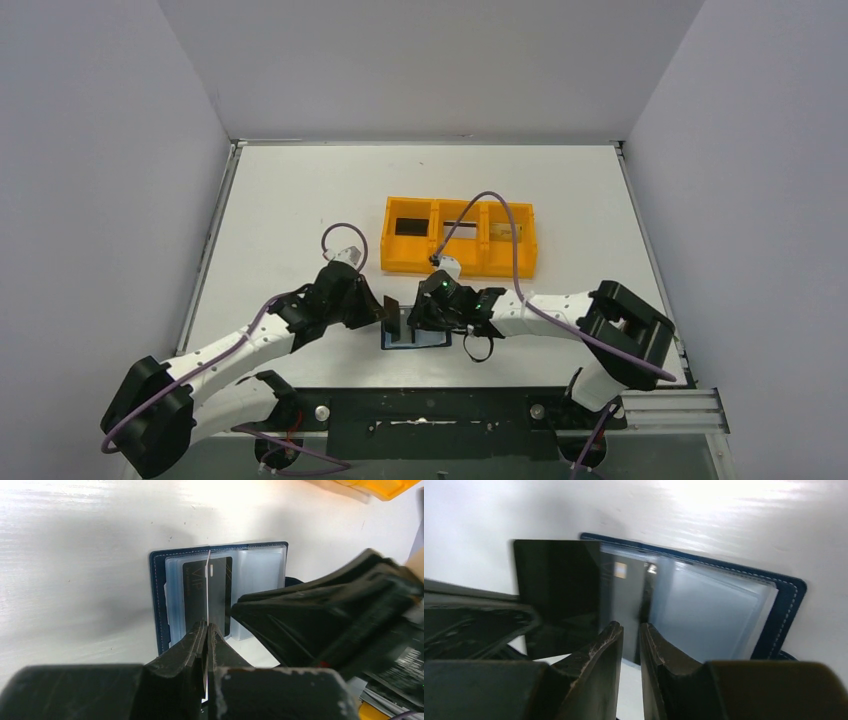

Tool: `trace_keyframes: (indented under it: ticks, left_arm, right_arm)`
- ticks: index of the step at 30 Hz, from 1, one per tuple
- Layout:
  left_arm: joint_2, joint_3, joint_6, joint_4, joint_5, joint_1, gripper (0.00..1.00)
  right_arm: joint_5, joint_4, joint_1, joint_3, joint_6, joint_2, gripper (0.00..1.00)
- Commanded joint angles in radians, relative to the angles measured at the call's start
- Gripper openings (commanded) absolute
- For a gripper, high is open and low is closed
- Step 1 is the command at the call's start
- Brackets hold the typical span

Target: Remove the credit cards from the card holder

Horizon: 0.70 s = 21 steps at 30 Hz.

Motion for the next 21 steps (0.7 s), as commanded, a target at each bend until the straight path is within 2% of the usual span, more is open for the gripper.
trace_keyframes:
  ticks: [1, 4, 7, 15, 16, 21]
  left_arm:
    - [-0.032, 0.040, 0.017, 0.003, -0.011, 0.008, 0.00]
    - [-0.042, 0.043, 0.020, -0.006, -0.017, 0.011, 0.00]
    - [-0.054, 0.046, 0.026, -0.007, -0.020, 0.011, 0.00]
    - [-0.104, 0.041, 0.037, 0.048, 0.004, 0.013, 0.00]
    - [-0.116, 0.036, 0.037, 0.059, 0.010, 0.013, 0.00]
    - [-0.192, -0.002, 0.031, 0.138, 0.042, 0.013, 0.00]
  right_arm:
    - [0.019, -0.098, 0.006, 0.057, 0.005, 0.050, 0.21]
    - [0.094, -0.198, 0.006, 0.071, 0.021, 0.048, 0.20]
    - [0.124, -0.230, 0.008, 0.084, 0.003, 0.013, 0.21]
    - [0.129, -0.077, -0.003, 0.033, -0.004, -0.131, 0.31]
    - [0.138, -0.044, -0.004, 0.014, -0.007, -0.152, 0.33]
    - [0.159, 0.206, -0.021, -0.156, -0.011, -0.297, 0.57]
